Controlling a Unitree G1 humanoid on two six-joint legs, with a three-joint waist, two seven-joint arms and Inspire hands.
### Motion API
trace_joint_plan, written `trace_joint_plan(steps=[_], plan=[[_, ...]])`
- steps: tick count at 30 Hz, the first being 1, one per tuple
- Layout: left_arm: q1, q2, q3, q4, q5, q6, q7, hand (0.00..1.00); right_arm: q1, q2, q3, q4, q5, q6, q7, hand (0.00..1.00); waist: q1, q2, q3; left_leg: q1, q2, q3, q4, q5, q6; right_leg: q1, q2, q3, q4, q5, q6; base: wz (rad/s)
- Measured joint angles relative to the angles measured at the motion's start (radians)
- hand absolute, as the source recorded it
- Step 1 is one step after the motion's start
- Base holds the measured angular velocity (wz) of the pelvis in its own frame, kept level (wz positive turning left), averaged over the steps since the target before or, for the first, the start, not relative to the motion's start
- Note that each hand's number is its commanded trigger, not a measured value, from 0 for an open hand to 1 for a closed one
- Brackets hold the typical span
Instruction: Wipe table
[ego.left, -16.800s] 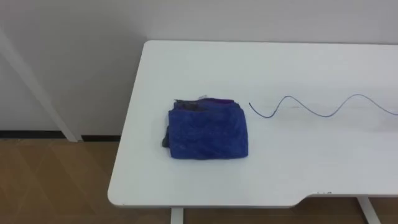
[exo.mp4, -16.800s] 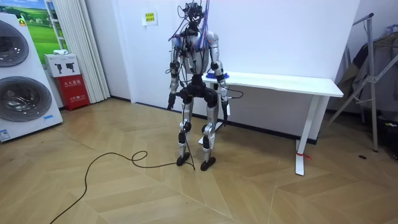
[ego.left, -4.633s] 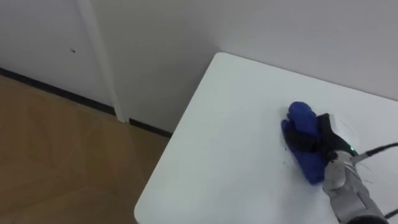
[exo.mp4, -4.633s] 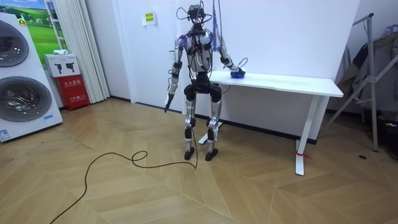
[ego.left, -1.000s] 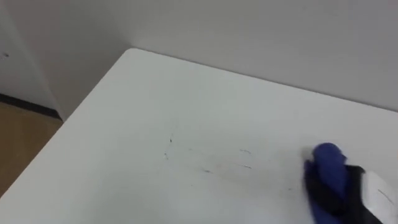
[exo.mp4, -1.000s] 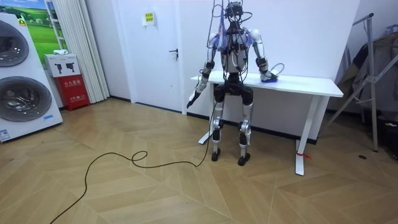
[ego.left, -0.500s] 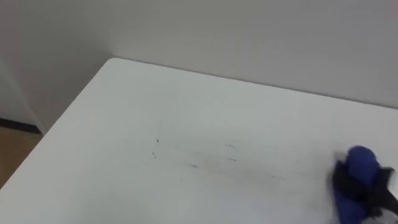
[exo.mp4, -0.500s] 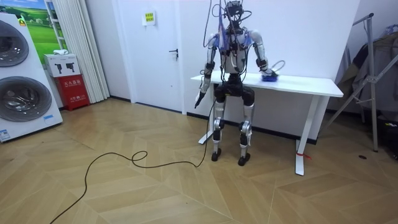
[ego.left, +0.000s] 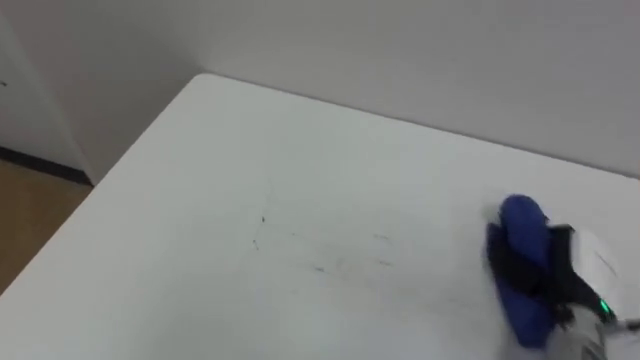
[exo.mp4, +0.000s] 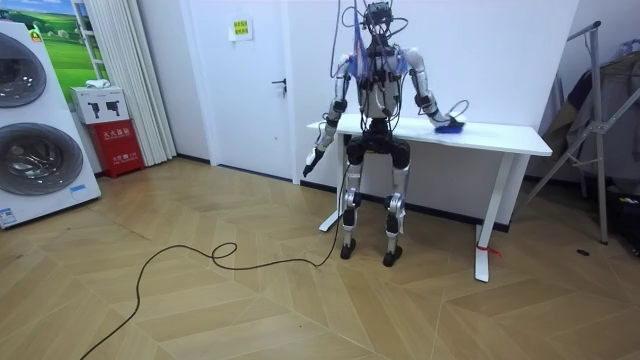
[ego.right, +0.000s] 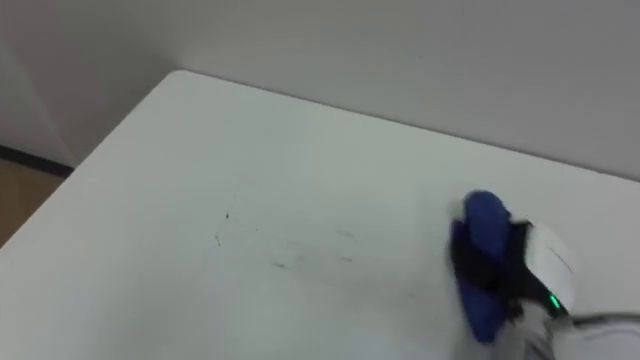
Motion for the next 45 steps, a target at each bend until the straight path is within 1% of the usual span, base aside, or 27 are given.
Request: trace_joint_plan(steps=[3, 7, 9, 10, 12, 13, 14, 15, 17, 19, 20, 21, 22, 24, 25, 27, 28, 29, 31, 32, 34, 35, 38, 40, 41, 44, 45], plan=[[-0.012, 0.009, 0.014, 0.001, -0.001, -0.005, -0.006, 0.00, 0.032, -0.056, -0.058, 0.070, 0.088, 0.005, 0.009, 1.00, -0.032, -0.003, 0.0009, -0.006, -0.005, 0.001, 0.029, -0.004, 0.004, 0.000, -0.009, 0.002, 0.019, 0.001, 0.002, -0.01], [-0.061, 0.016, -0.026, 0.006, -0.006, -0.016, -0.010, 0.00, 0.010, -0.074, -0.058, 0.076, 0.099, 0.038, 0.023, 1.00, -0.034, 0.001, 0.0029, -0.014, -0.003, 0.027, 0.062, -0.015, 0.011, -0.025, -0.022, 0.007, 0.067, -0.007, -0.002, -0.21], [-0.123, 0.019, -0.094, 0.039, -0.016, -0.019, -0.009, 0.00, -0.051, -0.041, -0.004, 0.009, 0.082, 0.151, 0.024, 1.00, 0.007, 0.015, 0.0060, -0.022, 0.012, 0.064, 0.096, -0.032, 0.009, -0.056, -0.024, 0.032, 0.119, -0.002, -0.010, -0.67], [-0.144, 0.020, -0.113, 0.055, -0.020, -0.020, -0.009, 0.00, -0.065, -0.029, 0.019, -0.010, 0.067, 0.171, 0.024, 1.00, 0.023, 0.017, 0.0070, -0.023, 0.021, 0.080, 0.102, -0.034, 0.010, -0.067, -0.027, 0.030, 0.134, 0.000, -0.015, -0.86], [-0.229, 0.021, -0.203, 0.131, -0.027, -0.027, -0.007, 0.00, -0.165, 0.062, 0.174, -0.097, -0.017, 0.258, 0.045, 1.00, 0.102, 0.032, 0.0140, -0.031, 0.063, 0.147, 0.138, -0.058, 0.010, -0.136, -0.052, -0.006, 0.245, -0.004, -0.011, -0.98], [-0.253, 0.020, -0.224, 0.151, -0.030, -0.029, -0.007, 0.00, -0.198, 0.092, 0.227, -0.119, -0.047, 0.278, 0.063, 1.00, 0.117, 0.035, 0.0161, -0.039, 0.076, 0.155, 0.150, -0.065, 0.000, -0.164, -0.065, -0.015, 0.319, -0.019, -0.011, -0.56], [-0.305, 0.012, -0.259, 0.196, -0.017, -0.039, -0.009, 0.00, -0.265, 0.151, 0.346, -0.154, -0.113, 0.309, 0.113, 1.00, 0.152, 0.040, 0.0186, -0.052, 0.090, 0.153, 0.157, -0.064, -0.011, -0.203, -0.108, -0.015, 0.436, -0.050, -0.002, -0.21], [-0.343, -0.003, -0.269, 0.217, -0.014, -0.056, -0.014, 0.00, -0.372, 0.200, 0.451, -0.146, -0.174, 0.308, 0.172, 1.00, 0.190, 0.049, 0.0306, -0.068, 0.099, 0.144, 0.158, -0.058, -0.028, -0.211, -0.147, 0.015, 0.445, -0.082, 0.009, -0.05], [-0.374, -0.020, -0.287, 0.204, -0.023, -0.072, -0.021, 0.00, -0.533, 0.260, 0.576, -0.137, -0.221, 0.284, 0.229, 1.00, 0.229, 0.063, 0.0409, -0.122, 0.105, 0.079, 0.149, -0.042, -0.060, -0.206, -0.194, 0.063, 0.358, -0.095, 0.022, 0.49], [-0.385, -0.026, -0.301, 0.162, -0.023, -0.073, -0.027, 0.00, -0.664, 0.274, 0.632, -0.125, -0.217, 0.238, 0.245, 1.00, 0.255, 0.048, 0.0379, -0.184, 0.113, 0.002, 0.107, 0.016, -0.096, -0.201, -0.218, 0.082, 0.220, -0.063, 0.044, 1.02], [-0.383, -0.014, -0.301, 0.149, -0.023, -0.070, -0.032, 0.00, -0.713, 0.274, 0.633, -0.103, -0.213, 0.214, 0.251, 1.00, 0.265, 0.040, 0.0385, -0.199, 0.128, -0.044, 0.075, 0.054, -0.139, -0.201, -0.225, 0.066, 0.153, -0.003, 0.055, 1.18], [-0.377, -0.011, -0.289, 0.149, -0.022, -0.063, -0.034, 0.00, -0.709, 0.261, 0.618, -0.100, -0.211, 0.211, 0.247, 1.00, 0.260, 0.042, 0.0407, -0.204, 0.162, -0.072, 0.060, 0.073, -0.167, -0.183, -0.183, 0.042, 0.180, -0.026, 0.112, 1.08], [-0.368, -0.013, -0.283, 0.149, -0.023, -0.061, -0.035, 0.00, -0.705, 0.254, 0.614, -0.097, -0.207, 0.212, 0.248, 1.00, 0.259, 0.053, 0.0373, -0.201, 0.185, -0.049, 0.055, 0.086, -0.162, -0.175, -0.162, 0.030, 0.197, -0.047, 0.101, 0.83], [-0.326, -0.025, -0.263, 0.148, -0.042, -0.049, -0.040, 0.00, -0.593, 0.206, 0.596, -0.085, -0.215, 0.205, 0.256, 1.00, 0.255, 0.036, 0.0387, -0.186, 0.247, 0.048, 0.032, 0.152, -0.159, -0.168, -0.113, 0.010, 0.228, -0.101, 0.065, 0.27], [-0.314, -0.029, -0.258, 0.148, -0.051, -0.045, -0.040, 0.00, -0.551, 0.188, 0.588, -0.129, -0.214, 0.195, 0.249, 1.00, 0.247, 0.035, 0.0384, -0.184, 0.261, 0.071, 0.032, 0.158, -0.161, -0.167, -0.102, 0.006, 0.228, -0.108, 0.057, 0.00], [-0.265, -0.041, -0.244, 0.147, -0.074, -0.036, -0.044, 0.00, -0.467, 0.118, 0.538, -0.154, -0.211, 0.124, 0.218, 1.00, 0.156, 0.038, 0.0456, -0.184, 0.284, 0.128, 0.036, 0.192, -0.158, -0.147, -0.077, -0.006, 0.204, -0.115, 0.042, 0.10], [-0.253, -0.040, -0.243, 0.144, -0.071, -0.036, -0.046, 0.00, -0.439, 0.105, 0.507, -0.155, -0.210, 0.110, 0.200, 1.00, 0.129, 0.039, 0.0455, -0.183, 0.284, 0.137, 0.036, 0.196, -0.158, -0.135, -0.074, -0.013, 0.192, -0.113, 0.043, 0.29], [-0.216, -0.034, -0.224, 0.128, -0.066, -0.038, -0.050, 0.00, -0.356, 0.078, 0.435, -0.171, -0.195, 0.092, 0.149, 1.00, 0.084, 0.039, 0.0448, -0.176, 0.287, 0.169, 0.036, 0.197, -0.158, -0.112, -0.068, -0.024, 0.164, -0.103, 0.047, 0.23], [-0.149, -0.022, -0.156, 0.089, -0.028, -0.048, -0.054, 0.00, -0.199, 0.053, 0.295, -0.192, -0.195, 0.064, 0.067, 1.00, 0.044, 0.021, 0.0400, -0.149, 0.287, 0.245, 0.035, 0.194, -0.160, -0.075, -0.070, -0.025, 0.121, -0.086, 0.059, 0.02], [-0.114, -0.012, -0.119, 0.084, -0.008, -0.060, -0.052, 0.00, -0.112, 0.034, 0.219, -0.188, -0.169, 0.051, 0.016, 1.00, 0.028, 0.022, 0.0318, -0.136, 0.286, 0.264, 0.037, 0.178, -0.162, -0.058, -0.070, -0.022, 0.096, -0.074, 0.069, -0.12], [-0.087, 0.000, -0.066, 0.094, 0.001, -0.067, -0.050, 0.00, -0.014, 0.010, 0.106, -0.152, -0.106, 0.017, -0.034, 1.00, -0.008, 0.021, 0.0237, -0.130, 0.277, 0.267, 0.045, 0.144, -0.163, -0.047, -0.078, -0.015, 0.080, -0.060, 0.082, -0.09], [-0.065, 0.005, -0.048, 0.096, 0.028, -0.067, -0.049, 0.00, 0.022, -0.011, 0.067, -0.110, -0.015, -0.008, -0.040, 1.00, -0.026, 0.011, 0.0224, -0.129, 0.256, 0.256, 0.045, 0.136, -0.165, -0.047, -0.098, -0.006, 0.080, -0.043, 0.085, -0.19], [-0.047, 0.000, -0.059, 0.098, 0.138, -0.073, -0.053, 0.00, 0.038, -0.066, 0.044, -0.050, 0.134, -0.031, -0.015, 1.00, -0.014, -0.004, 0.0248, -0.136, 0.186, 0.173, 0.086, 0.075, -0.142, -0.089, -0.156, 0.047, 0.119, -0.011, 0.113, -0.49], [-0.058, -0.007, -0.073, 0.100, 0.140, -0.075, -0.050, 0.00, 0.006, -0.070, 0.049, -0.042, 0.128, -0.013, 0.015, 1.00, 0.028, 0.002, 0.0243, -0.128, 0.169, 0.174, 0.128, 0.034, -0.128, -0.099, -0.168, 0.049, 0.112, 0.031, 0.121, -0.89], [-0.066, -0.008, -0.084, 0.103, 0.134, -0.074, -0.037, 0.00, -0.029, -0.055, 0.067, -0.044, 0.095, 0.005, 0.024, 1.00, 0.047, 0.015, 0.0239, -0.133, 0.174, 0.185, 0.145, 0.010, -0.126, -0.090, -0.156, 0.048, 0.096, 0.055, 0.108, -0.67], [-0.130, -0.021, -0.144, 0.097, 0.074, -0.073, 0.004, 0.00, -0.071, -0.009, 0.175, -0.155, 0.036, 0.056, 0.051, 1.00, 0.059, 0.047, 0.0240, -0.131, 0.191, 0.208, 0.103, 0.043, -0.107, -0.109, -0.057, 0.011, 0.196, -0.011, 0.020, -0.31], [-0.156, -0.030, -0.185, 0.084, 0.057, -0.075, 0.016, 0.00, -0.122, 0.020, 0.247, -0.215, -0.007, 0.089, 0.091, 1.00, 0.082, 0.052, 0.0262, -0.128, 0.185, 0.236, 0.084, 0.060, -0.106, -0.133, -0.056, 0.017, 0.213, -0.031, 0.001, -0.45]])
